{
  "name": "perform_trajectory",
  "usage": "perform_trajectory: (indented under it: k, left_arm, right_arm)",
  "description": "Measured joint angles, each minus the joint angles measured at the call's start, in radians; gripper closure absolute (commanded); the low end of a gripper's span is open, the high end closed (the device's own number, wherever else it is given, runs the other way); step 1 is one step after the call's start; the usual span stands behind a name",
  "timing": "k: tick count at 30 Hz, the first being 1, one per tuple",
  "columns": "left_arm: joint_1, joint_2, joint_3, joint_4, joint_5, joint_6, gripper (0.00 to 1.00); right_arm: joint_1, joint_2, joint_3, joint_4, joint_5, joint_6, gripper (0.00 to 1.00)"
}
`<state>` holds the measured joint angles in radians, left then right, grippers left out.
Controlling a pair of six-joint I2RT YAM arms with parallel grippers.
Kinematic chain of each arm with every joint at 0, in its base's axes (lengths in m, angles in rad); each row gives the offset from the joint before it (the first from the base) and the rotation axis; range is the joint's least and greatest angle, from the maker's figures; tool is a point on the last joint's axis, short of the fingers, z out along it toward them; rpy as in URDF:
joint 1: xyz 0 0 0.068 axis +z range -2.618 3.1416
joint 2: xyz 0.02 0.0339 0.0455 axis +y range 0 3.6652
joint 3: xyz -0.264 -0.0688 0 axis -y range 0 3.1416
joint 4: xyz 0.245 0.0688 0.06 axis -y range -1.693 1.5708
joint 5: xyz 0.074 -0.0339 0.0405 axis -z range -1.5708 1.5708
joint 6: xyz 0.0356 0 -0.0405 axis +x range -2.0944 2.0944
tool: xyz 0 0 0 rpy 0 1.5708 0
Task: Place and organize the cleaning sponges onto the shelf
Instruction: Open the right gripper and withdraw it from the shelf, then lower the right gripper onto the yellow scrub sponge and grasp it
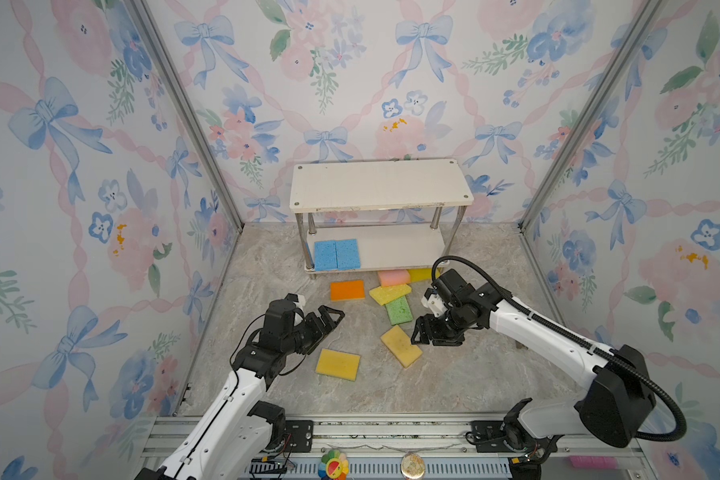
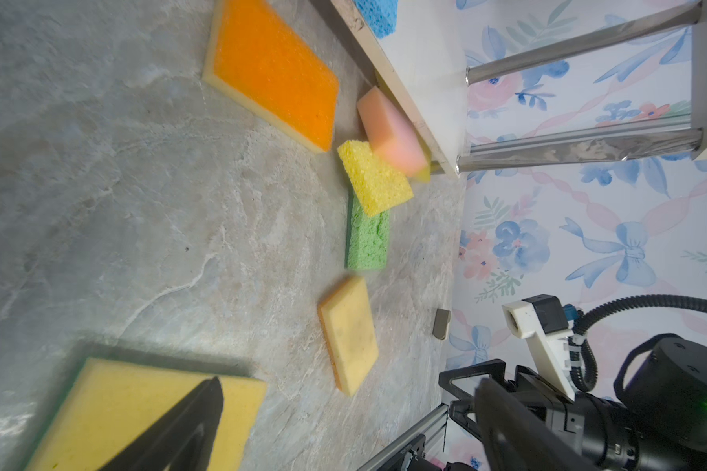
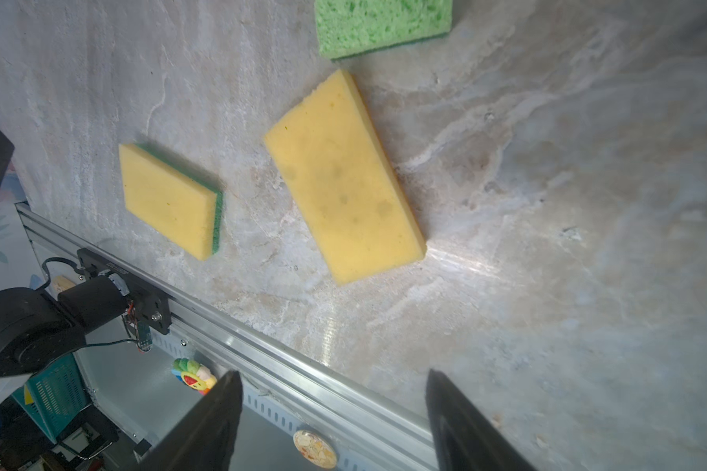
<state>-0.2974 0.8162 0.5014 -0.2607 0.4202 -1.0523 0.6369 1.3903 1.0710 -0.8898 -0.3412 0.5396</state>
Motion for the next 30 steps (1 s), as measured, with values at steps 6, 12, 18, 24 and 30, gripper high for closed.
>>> perform_trajectory:
  k: [6, 12, 18, 24, 30]
  left_arm:
    - [-0.173, 0.125, 0.042, 0.006, -0.074, 0.022, 0.02]
    - [-0.385, 0.241, 0.069, 0.072, -0.208, -0.033, 0.02]
    - [-0.406, 0.337, 0.085, 0.138, -0.233, -0.075, 0.02]
    - [-0.366, 0.419, 0.158, 0.169, -0.182, -0.043, 0.02]
    - [-0.322, 0.401, 0.159, 0.171, -0.134, -0.005, 0.02]
  right_arm:
    - [-0.055, 0.032, -0.006, 0.035, -0.038, -0.041, 0.27]
    - [-0.063, 0.17, 0.01, 0.076, -0.097, -0.132, 0.31]
    - [-0.06, 0.289, 0.047, 0.143, -0.131, -0.179, 0.35]
    - [-0.046, 0.359, 0.057, 0.195, -0.114, -0.189, 0.4]
    - [-0.026, 0.398, 0.065, 0.214, -0.088, -0.188, 0.5]
